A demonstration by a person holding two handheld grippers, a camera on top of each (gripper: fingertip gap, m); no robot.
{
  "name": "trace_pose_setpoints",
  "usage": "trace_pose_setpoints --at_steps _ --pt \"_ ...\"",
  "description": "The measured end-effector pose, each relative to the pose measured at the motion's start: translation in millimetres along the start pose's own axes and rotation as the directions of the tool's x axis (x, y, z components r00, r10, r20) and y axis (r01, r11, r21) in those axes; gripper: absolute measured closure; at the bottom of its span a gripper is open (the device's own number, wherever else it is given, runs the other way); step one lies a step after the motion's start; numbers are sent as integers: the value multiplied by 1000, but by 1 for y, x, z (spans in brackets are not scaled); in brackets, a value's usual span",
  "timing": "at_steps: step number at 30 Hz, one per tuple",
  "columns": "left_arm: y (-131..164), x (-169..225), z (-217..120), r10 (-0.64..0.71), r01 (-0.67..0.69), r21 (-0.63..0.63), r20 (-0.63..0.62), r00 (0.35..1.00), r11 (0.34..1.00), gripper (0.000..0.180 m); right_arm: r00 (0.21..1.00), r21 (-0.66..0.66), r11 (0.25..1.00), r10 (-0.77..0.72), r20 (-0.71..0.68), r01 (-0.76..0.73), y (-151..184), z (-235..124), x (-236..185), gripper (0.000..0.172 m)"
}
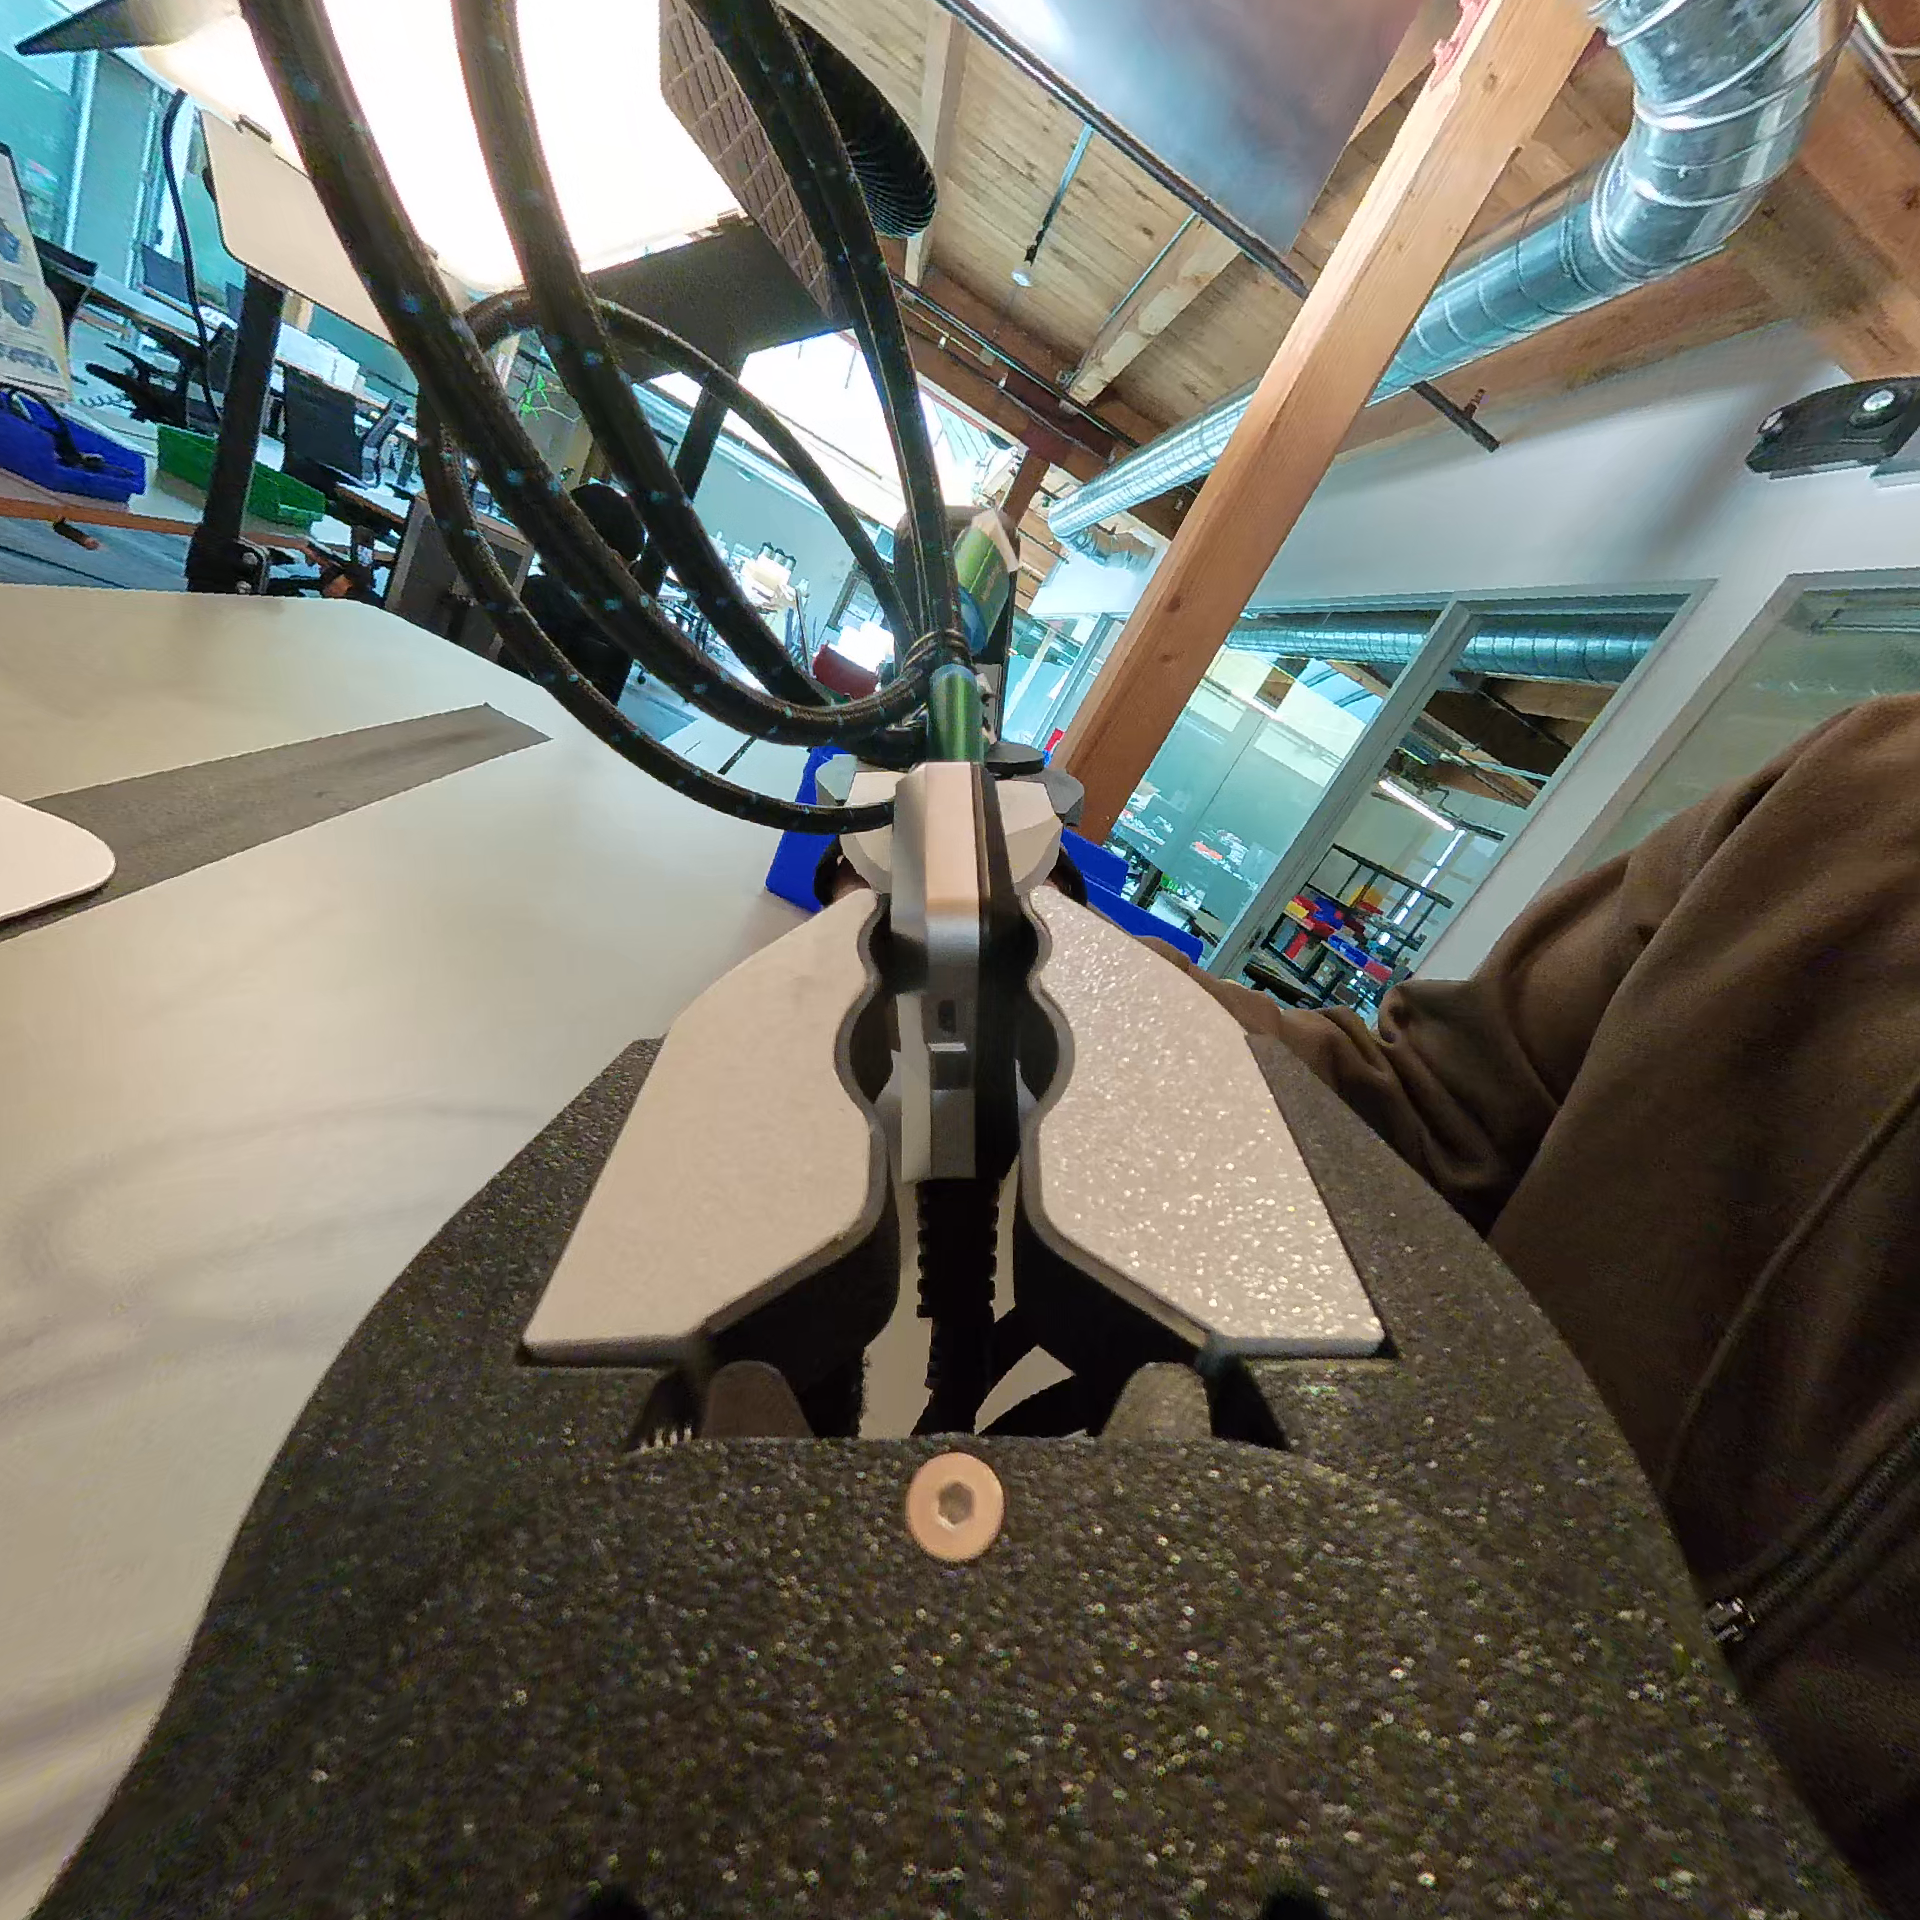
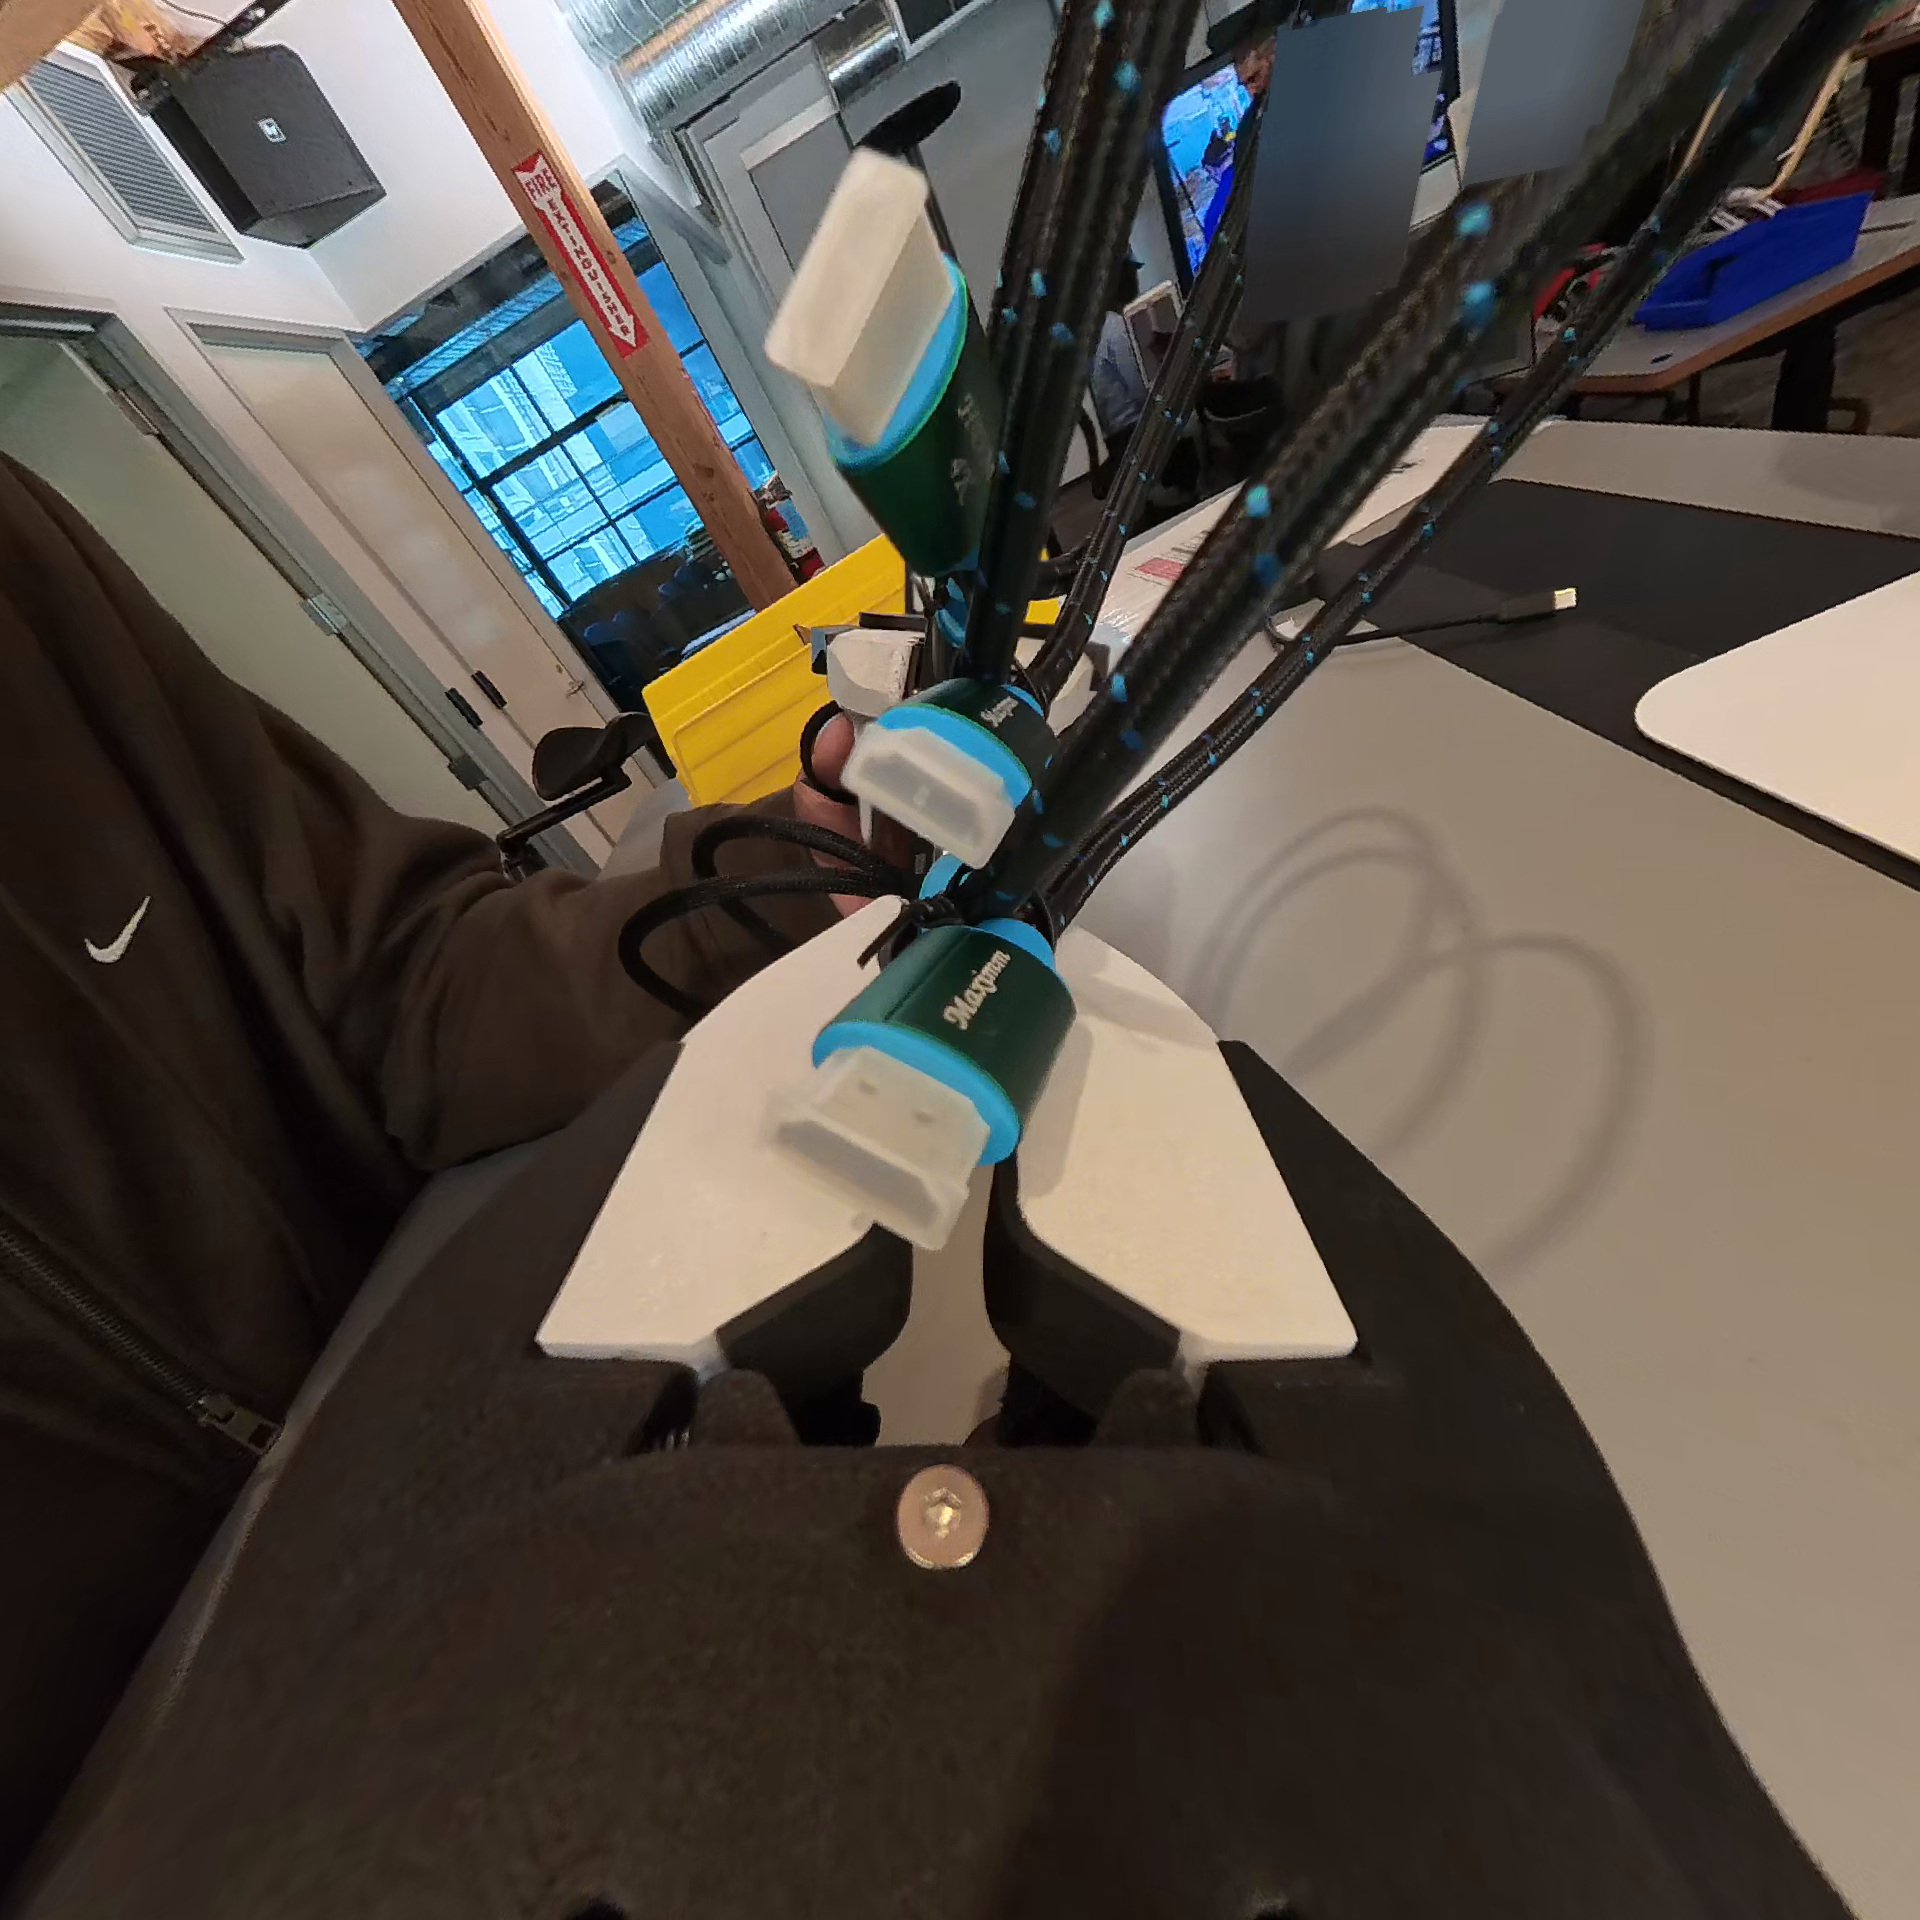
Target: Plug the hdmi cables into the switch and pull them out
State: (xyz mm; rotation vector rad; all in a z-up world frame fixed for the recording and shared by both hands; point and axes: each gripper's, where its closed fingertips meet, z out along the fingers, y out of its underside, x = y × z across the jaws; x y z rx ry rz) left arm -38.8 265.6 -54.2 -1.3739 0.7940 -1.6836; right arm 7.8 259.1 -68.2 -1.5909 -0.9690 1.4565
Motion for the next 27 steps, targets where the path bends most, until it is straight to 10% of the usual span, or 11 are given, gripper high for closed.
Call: trace_pose_setpoints --at_steps 27 --pt "3 -12 -4 4 -3 -16 77 997 1000 160 996 -46 995 88 -17 -88 16 13 11 159"
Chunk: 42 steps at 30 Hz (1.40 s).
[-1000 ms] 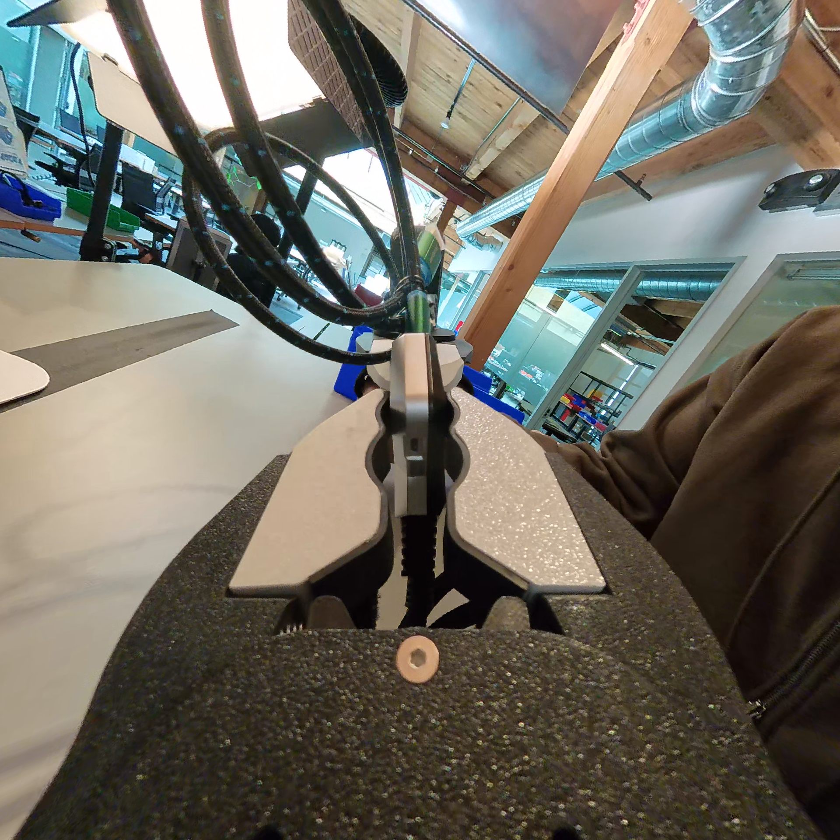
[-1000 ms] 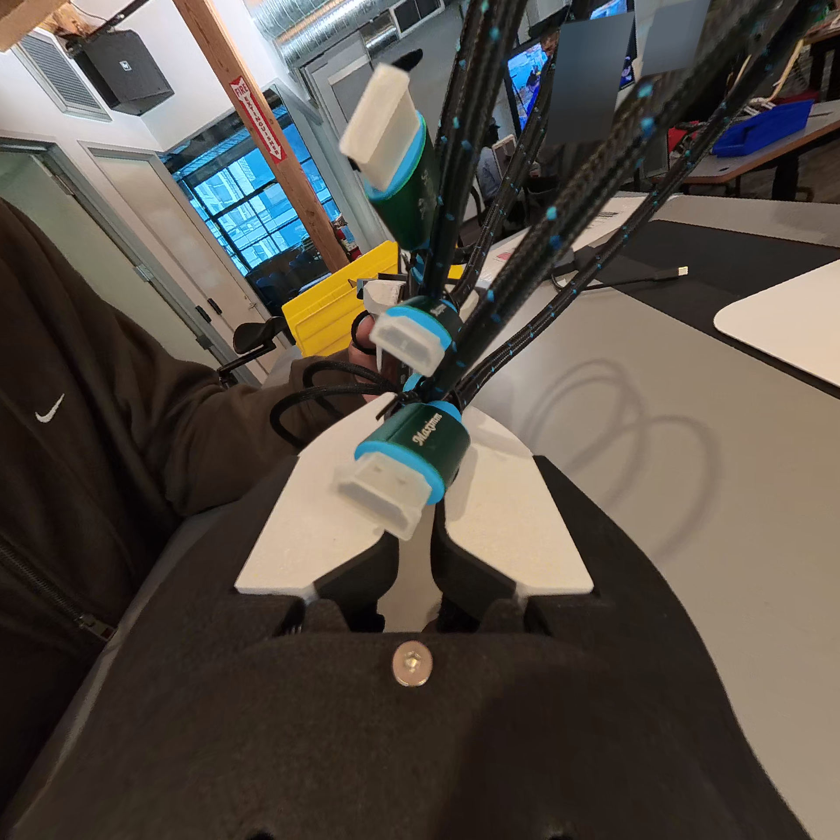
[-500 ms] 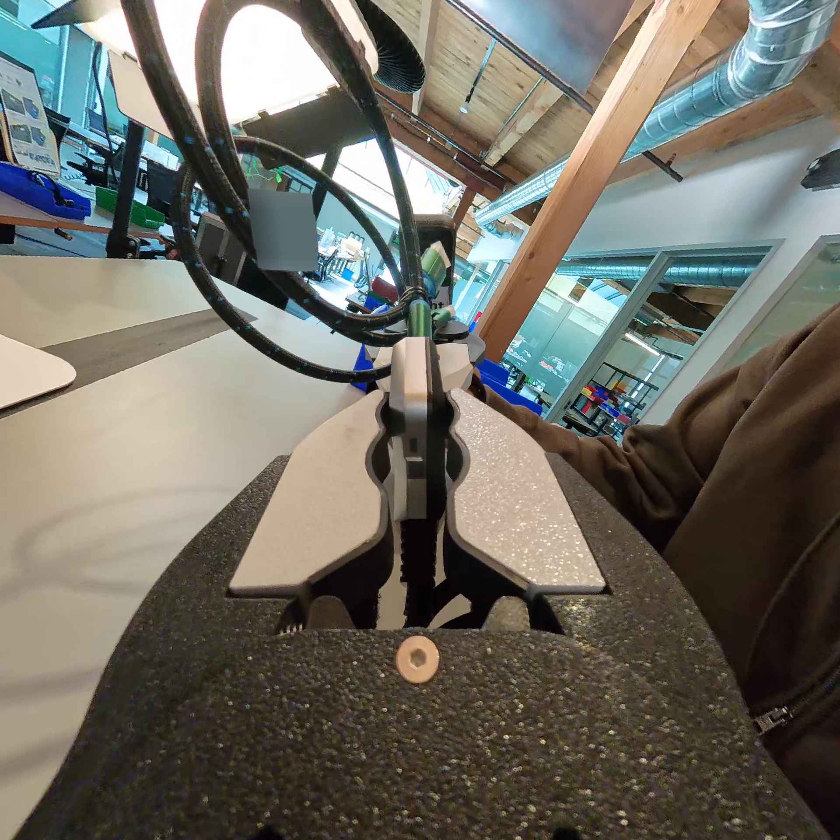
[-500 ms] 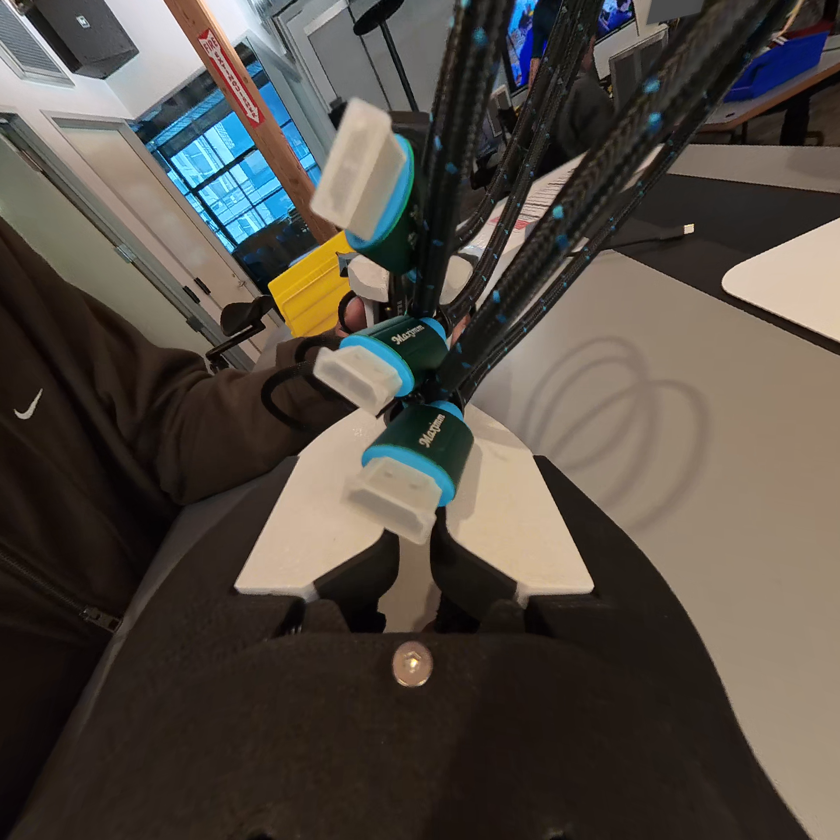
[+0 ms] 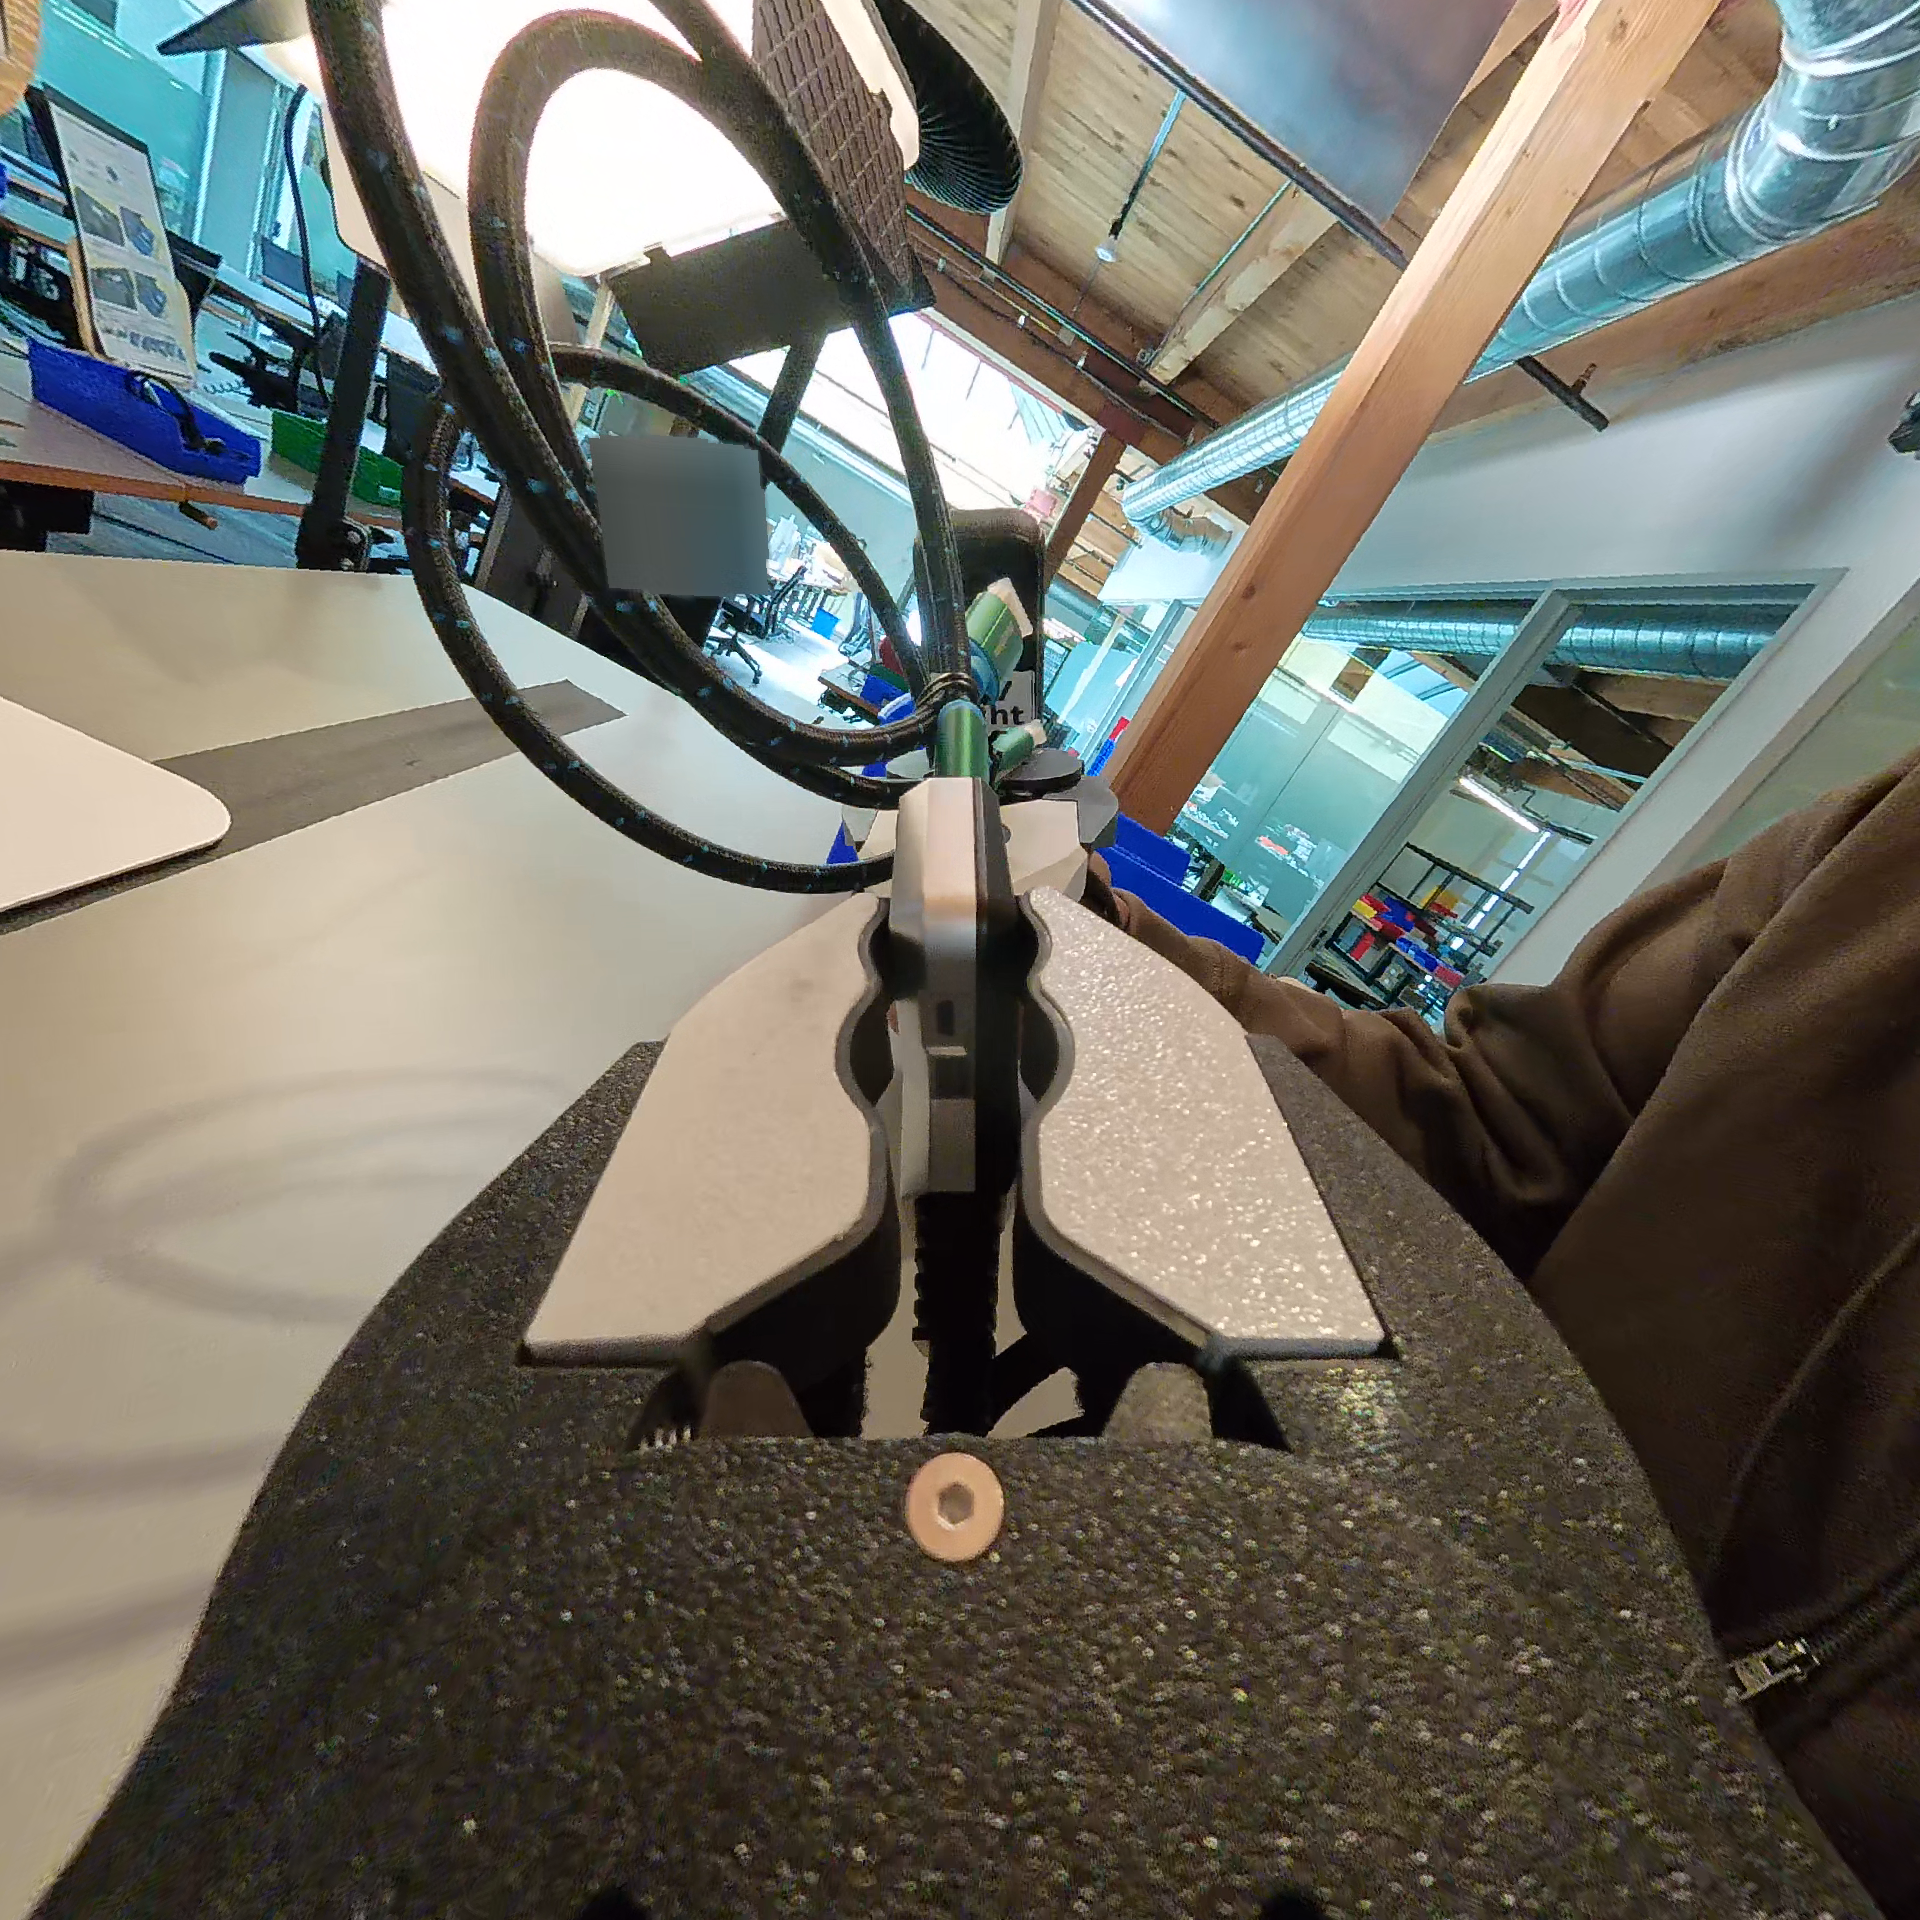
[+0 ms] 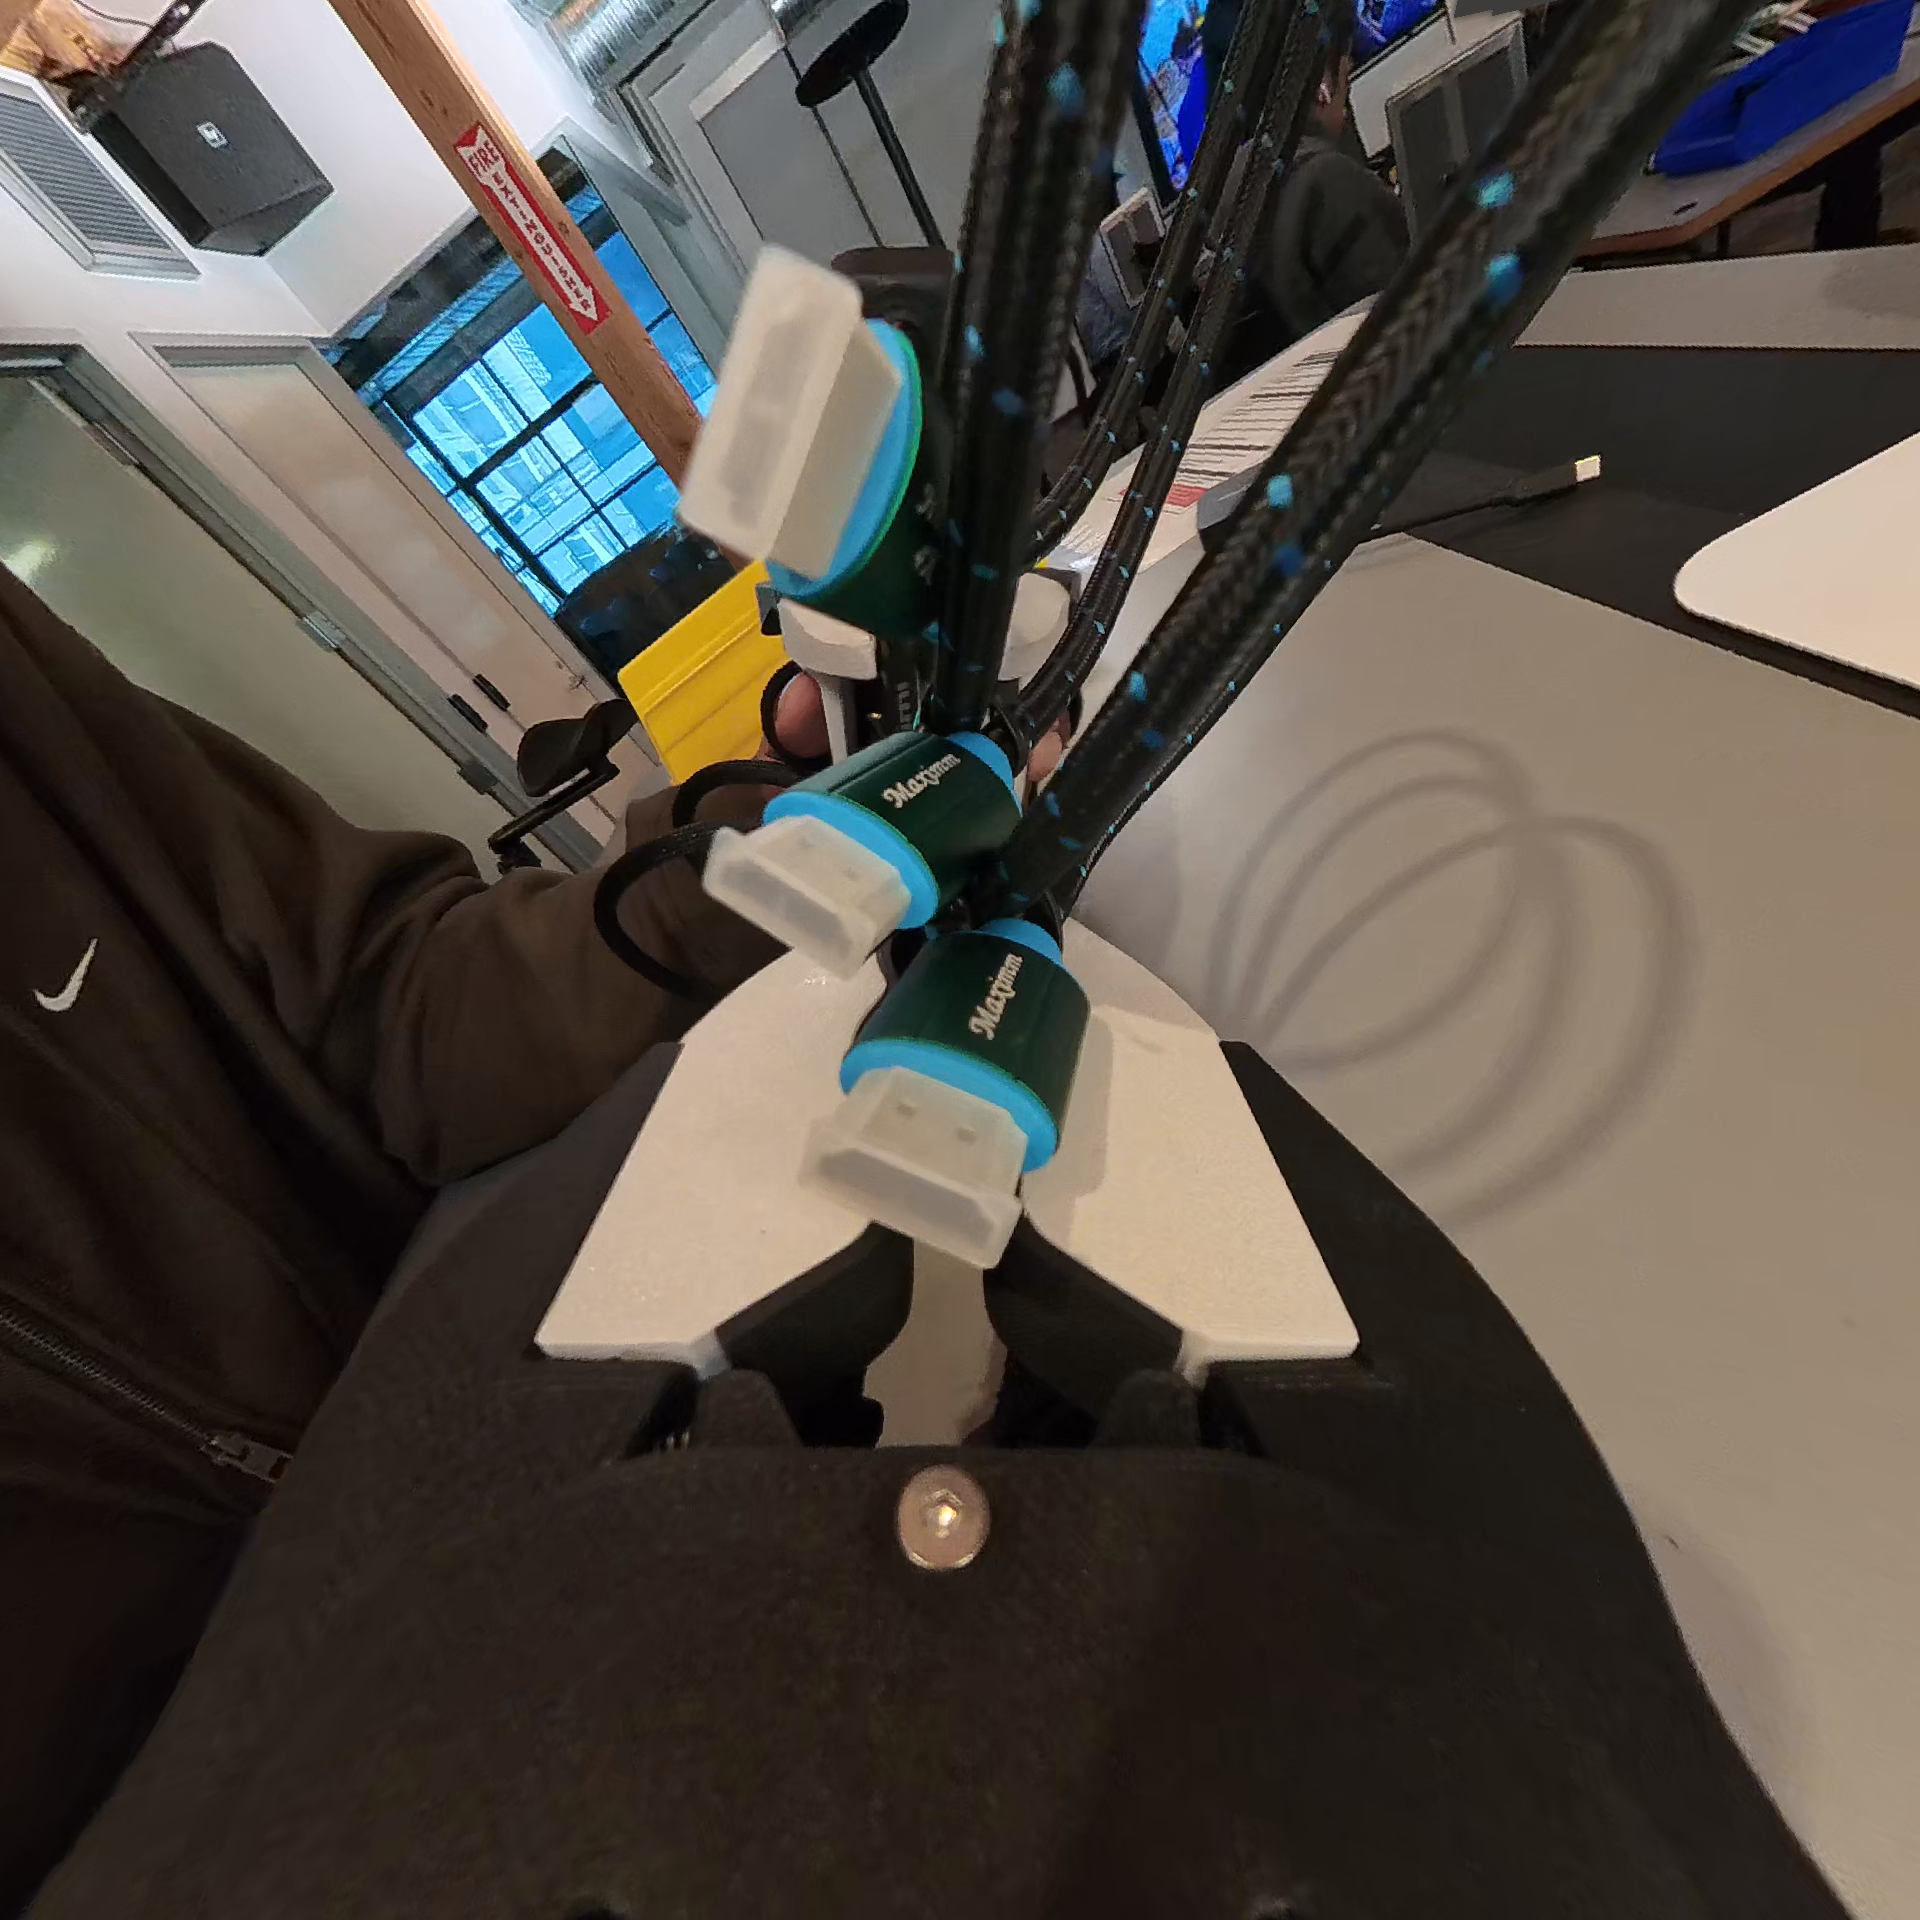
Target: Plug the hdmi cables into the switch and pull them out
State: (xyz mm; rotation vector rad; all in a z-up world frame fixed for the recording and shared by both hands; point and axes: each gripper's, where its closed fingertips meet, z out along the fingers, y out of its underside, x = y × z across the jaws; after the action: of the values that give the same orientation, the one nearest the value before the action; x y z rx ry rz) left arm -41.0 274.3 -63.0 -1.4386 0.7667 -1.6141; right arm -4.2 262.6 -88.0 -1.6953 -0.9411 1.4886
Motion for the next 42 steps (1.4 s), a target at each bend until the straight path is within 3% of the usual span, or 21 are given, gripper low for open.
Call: trace_pose_setpoints --at_steps 5,11,16,19,23,30,33,36,42 --pt "-1 -2 -1 -10 10 11 5 1000 1000 160 1000 20 1000 2 -1 -2 -2 1 1 159" --pt "-4 -17 -3 -87 84 39 80 993 996 160 997 145 989 -8 -79 19 -11 -1 19 152" --pt "-1 -45 -18 -272 255 116 161 949 960 160 953 134 965 -192 -235 227 -13 -10 26 141" --pt "12 -54 -19 -321 318 49 227 919 947 160 866 93 906 -360 -349 414 -15 -12 25 141" --pt "51 -67 -15 -263 357 -175 406 875 918 157 761 64 831 -471 -445 552 -20 -15 23 142" --pt "63 -55 -6 -206 316 -293 352 913 902 151 741 85 814 -473 -477 575 -25 -17 25 142" --pt "47 -61 -13 -144 240 -227 373 917 944 137 738 85 813 -473 -481 577 -25 -19 26 142" --pt "21 -66 -28 -131 177 -83 395 909 981 128 721 45 811 -492 -489 584 -22 -17 28 139" --pt "-5 -71 -67 -211 181 113 397 893 977 128 691 -75 808 -545 -475 585 -8 -9 30 131"
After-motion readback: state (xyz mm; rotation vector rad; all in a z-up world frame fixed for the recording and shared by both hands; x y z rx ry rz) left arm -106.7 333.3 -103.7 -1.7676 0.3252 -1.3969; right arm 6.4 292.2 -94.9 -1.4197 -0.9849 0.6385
